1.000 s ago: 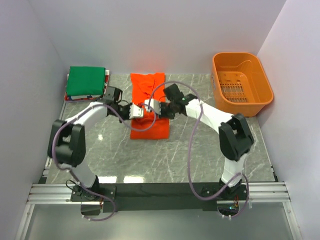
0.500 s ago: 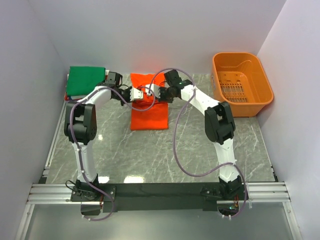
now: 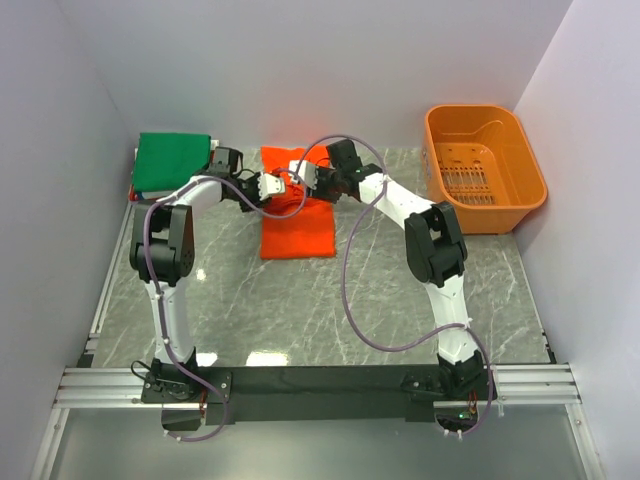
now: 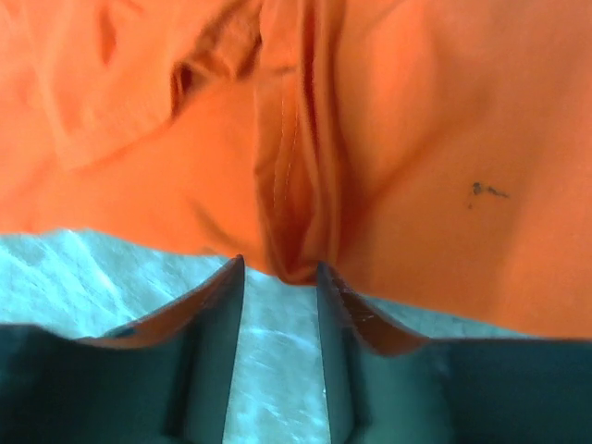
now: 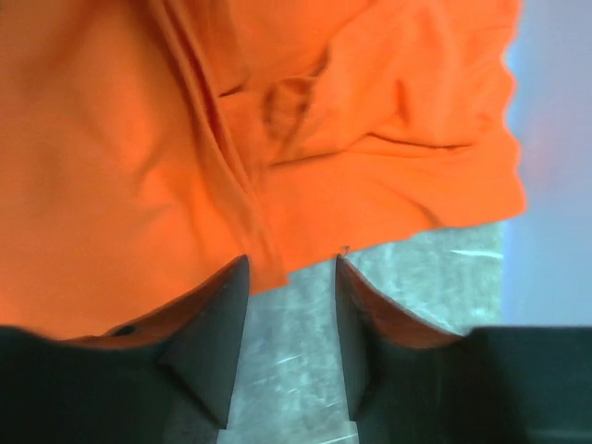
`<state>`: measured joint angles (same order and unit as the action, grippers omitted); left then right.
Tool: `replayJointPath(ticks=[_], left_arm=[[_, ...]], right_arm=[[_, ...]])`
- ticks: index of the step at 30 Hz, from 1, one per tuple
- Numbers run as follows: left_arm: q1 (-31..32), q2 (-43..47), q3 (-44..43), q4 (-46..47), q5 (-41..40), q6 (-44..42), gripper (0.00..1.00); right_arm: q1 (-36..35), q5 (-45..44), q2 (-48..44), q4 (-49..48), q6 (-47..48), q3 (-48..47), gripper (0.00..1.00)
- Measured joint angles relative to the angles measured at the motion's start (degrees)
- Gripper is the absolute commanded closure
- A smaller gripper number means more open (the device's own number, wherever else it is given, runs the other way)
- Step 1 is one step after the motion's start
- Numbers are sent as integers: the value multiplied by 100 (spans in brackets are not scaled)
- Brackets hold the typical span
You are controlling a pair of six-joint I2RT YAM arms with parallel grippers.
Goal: Fold and stack the t-shirts
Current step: Fold the tshirt
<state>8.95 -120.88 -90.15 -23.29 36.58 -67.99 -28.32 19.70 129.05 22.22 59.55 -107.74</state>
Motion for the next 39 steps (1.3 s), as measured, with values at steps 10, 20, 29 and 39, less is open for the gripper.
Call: replayJointPath(ticks=[10,20,29,39], left_arm=[[-557,907,1058,234,0,944,44],[-299,2710,3132,452,470,822,44],[302,2710,4092,1080,302,505,44],[435,2492,4120,1357,48,-17,53]], right_arm=[[-2,-308,-763,-518,-487,1244,50],[-457,238,-2796,-579,-417,3206,53],[-951,111,-2406,-654,-374,3805,53],[-1217,-400,-2214,-745,-42,3932,53]])
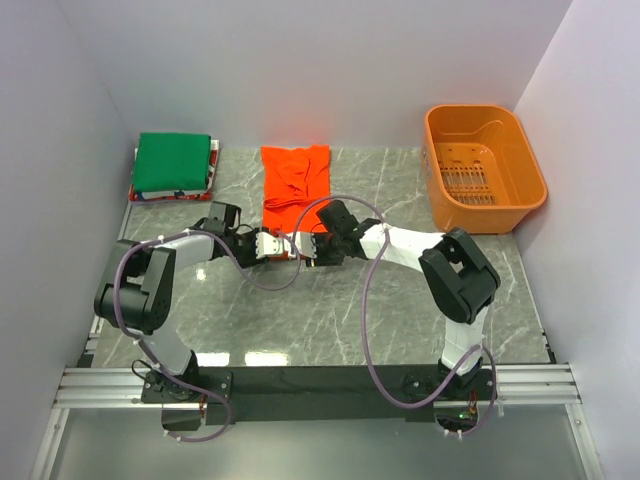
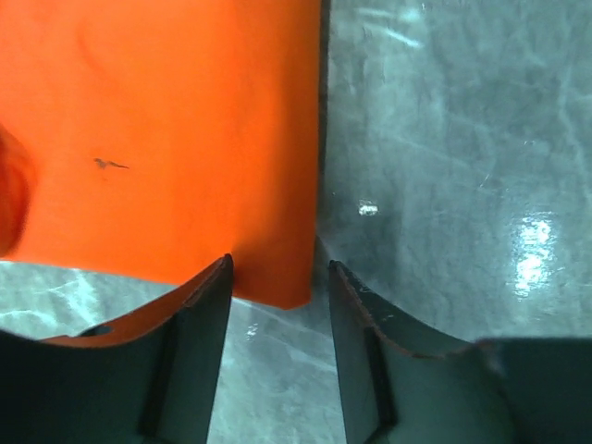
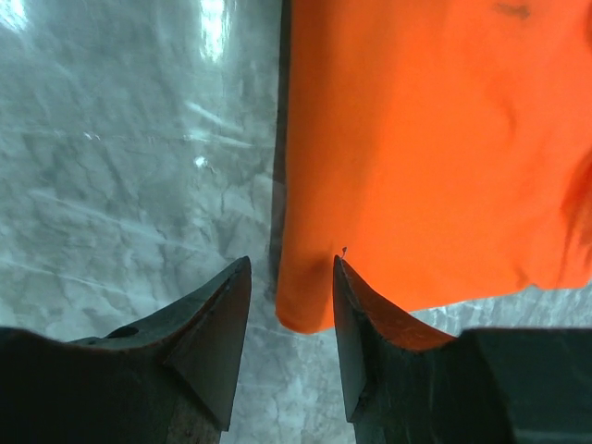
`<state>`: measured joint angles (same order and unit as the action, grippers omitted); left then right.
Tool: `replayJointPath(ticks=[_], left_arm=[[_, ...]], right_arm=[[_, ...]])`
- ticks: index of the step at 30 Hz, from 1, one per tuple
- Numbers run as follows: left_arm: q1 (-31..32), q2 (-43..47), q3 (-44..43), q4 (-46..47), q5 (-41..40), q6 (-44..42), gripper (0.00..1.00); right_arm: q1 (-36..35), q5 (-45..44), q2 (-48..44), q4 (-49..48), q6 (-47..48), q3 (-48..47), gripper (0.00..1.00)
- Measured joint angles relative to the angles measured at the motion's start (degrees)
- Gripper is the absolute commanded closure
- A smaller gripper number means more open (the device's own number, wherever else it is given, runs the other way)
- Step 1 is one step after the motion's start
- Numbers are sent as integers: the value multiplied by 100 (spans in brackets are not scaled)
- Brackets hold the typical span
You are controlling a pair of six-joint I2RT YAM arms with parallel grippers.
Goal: Fold and stack the t-shirts
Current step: Fold the tshirt
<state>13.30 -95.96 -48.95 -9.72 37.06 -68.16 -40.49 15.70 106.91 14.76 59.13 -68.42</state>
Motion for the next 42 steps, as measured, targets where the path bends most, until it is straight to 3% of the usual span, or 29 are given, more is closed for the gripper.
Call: replayJointPath(ticks=[3,5,6,7,9,15,20,32,42], left_arm=[[4,-122,-44,17,-28,-105,60],[9,-175,-74,20,-28,-168,68],[-2,-188,-87,15,-35,-195,79],[-7,-212,-103,13,-42,-208,83],[7,-249,-125,-2,-48,-275,96],[4,-153,-212,-481,57,-387,99],[-74,479,-236,-1163,315,-308,99],[-186,2354,37,-2420,935,-365,99],[-175,4507,282,-4459,1596,-752,99]], right_arm=[[-4,-199,155,42,96,-2,56],[-13,-345,264,70,166,-46,66],[-15,-435,278,74,186,-85,73],[-15,-490,304,72,199,-96,87],[-26,-560,358,74,219,-98,100],[-35,-507,369,417,-68,-376,100],[4,-192,-7,728,-433,-437,100],[-37,387,-1788,1121,-796,160,100],[-756,1045,-3788,2109,-763,907,100]])
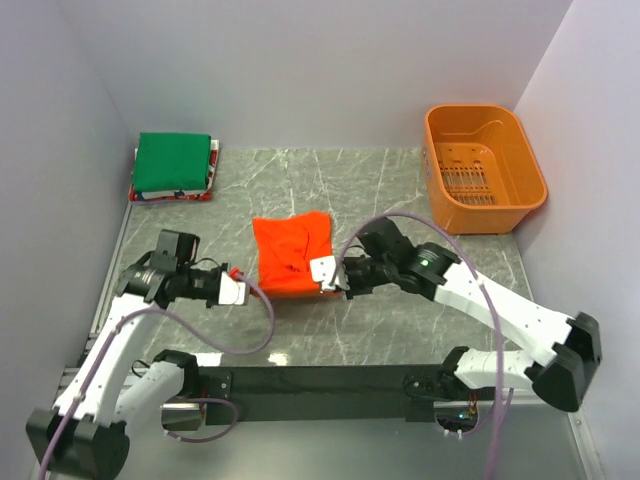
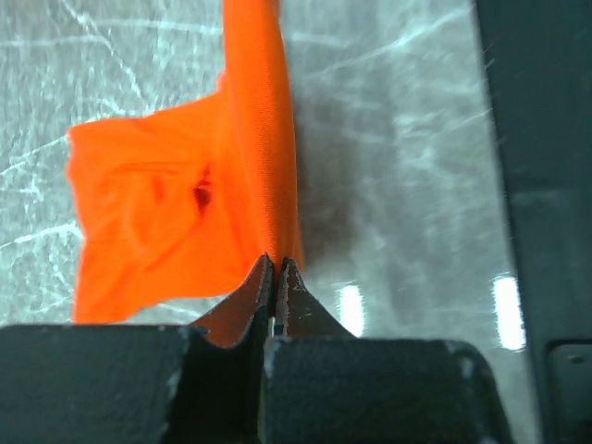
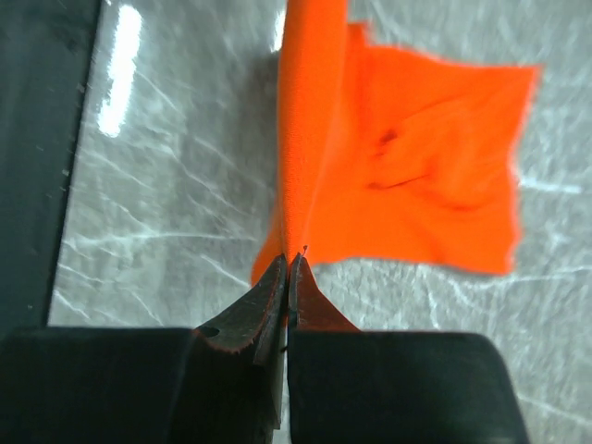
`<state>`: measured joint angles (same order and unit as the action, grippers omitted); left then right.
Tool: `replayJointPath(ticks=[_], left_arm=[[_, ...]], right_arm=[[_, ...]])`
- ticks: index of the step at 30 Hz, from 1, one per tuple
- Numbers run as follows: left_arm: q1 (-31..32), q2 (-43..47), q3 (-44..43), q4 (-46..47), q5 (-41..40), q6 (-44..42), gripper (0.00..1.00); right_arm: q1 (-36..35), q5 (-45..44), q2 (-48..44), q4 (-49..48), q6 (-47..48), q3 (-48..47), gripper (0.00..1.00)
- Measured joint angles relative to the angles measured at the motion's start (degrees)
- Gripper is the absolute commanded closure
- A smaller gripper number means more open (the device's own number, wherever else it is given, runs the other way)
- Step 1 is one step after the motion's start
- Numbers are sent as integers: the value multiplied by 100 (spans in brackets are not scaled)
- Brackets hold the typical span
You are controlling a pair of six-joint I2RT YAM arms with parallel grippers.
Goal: Fold and stack the t-shirts
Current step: Fold the tshirt
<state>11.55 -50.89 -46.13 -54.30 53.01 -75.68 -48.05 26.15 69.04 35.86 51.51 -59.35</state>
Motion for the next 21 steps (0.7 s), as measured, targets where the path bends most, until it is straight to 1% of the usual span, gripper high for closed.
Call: replayJointPath(ticks=[2,5,9,14,21], left_arm=[[4,278,0,-214,118,138,99],[7,409,-63,-249,166,706,99],[-2,-15,-468,-127,157,1246,99],[-223,-1357,-1132,319,144,1558,99],[-358,-3530,-2015,1572,-2,2485,99]], right_arm=[[-42,111,-219,59,-4,-2,100],[-26,157,-190,151,17,-66,100],[273,212,251,236,157,-267,100],[892,343,1360,369,446,-1165,100],[1593,417,3241,577,664,-2570,100]])
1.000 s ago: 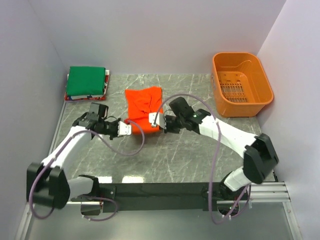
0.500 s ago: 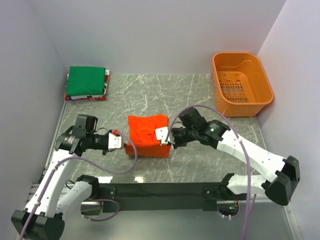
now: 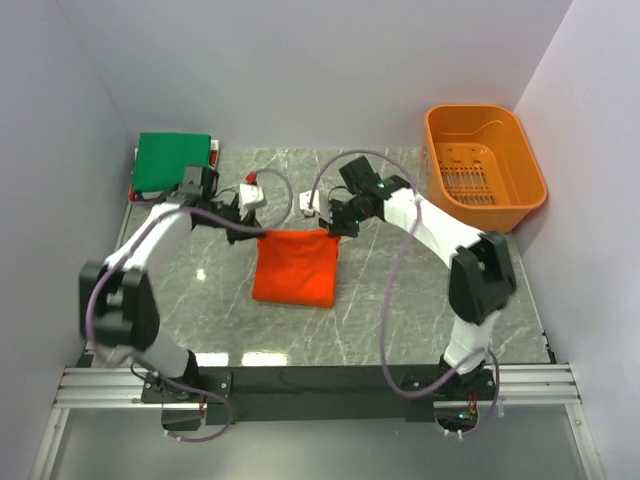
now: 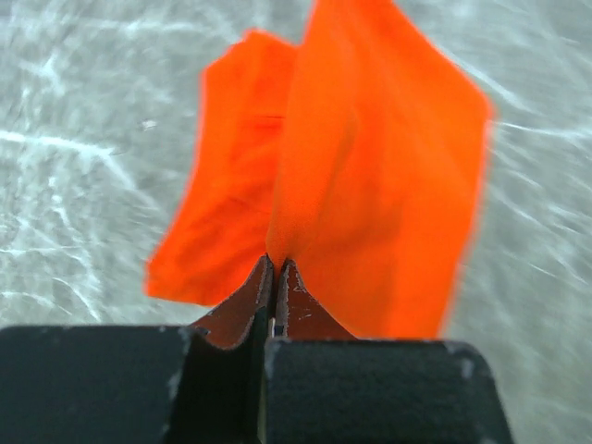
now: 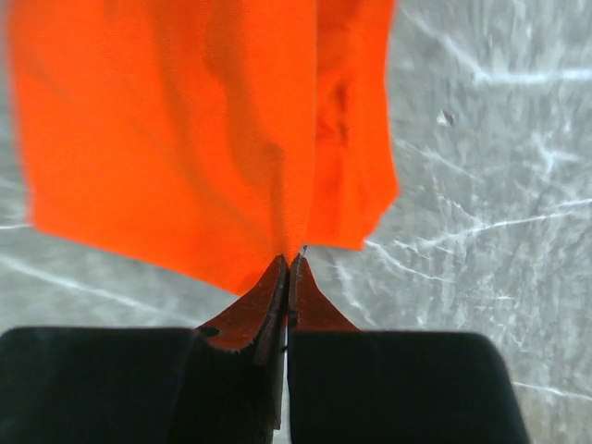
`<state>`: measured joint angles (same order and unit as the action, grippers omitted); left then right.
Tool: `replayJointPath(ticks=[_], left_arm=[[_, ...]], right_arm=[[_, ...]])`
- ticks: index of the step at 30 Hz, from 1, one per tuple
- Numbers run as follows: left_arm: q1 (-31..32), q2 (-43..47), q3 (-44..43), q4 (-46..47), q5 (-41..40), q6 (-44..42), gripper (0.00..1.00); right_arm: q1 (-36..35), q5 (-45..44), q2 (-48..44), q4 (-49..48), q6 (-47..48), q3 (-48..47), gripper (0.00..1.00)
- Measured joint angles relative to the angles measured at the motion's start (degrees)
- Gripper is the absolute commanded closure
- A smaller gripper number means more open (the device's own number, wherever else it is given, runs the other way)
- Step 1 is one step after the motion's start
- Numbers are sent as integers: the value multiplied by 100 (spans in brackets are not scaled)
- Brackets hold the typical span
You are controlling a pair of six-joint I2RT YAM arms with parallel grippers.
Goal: Fold and stack the t-shirts
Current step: Fold the tshirt
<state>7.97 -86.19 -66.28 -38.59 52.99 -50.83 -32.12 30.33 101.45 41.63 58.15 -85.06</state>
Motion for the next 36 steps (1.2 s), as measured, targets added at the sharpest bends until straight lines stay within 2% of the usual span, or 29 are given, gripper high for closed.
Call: replayJointPath(ticks=[3,9,13,21,31,32,36], left_arm=[[-31,-1139,-660,382,-116,470,99],[-146,-3104,-2096,472,-424,1250,99],[-251,-3840,-2562,446,-490,1626,99],[-341,-3827,-2568,326,-479,1779,99],[-468,-3032,-2284,695,-439,2330,99],[-479,-3077,-2299,726,-468,2382,97],[-496,-3602,-2599,763,-643,2664,92]], right_arm=[[170,-57,874,138,28,-723,100],[302,-391,2347,254,20,-1980,100],[308,-645,2911,269,17,-2398,100],[306,-662,2929,365,-33,-2671,100],[308,-586,2621,190,-142,-2684,100],[308,-623,2675,197,-157,-2763,98],[306,-909,3038,-11,-282,-3126,75]])
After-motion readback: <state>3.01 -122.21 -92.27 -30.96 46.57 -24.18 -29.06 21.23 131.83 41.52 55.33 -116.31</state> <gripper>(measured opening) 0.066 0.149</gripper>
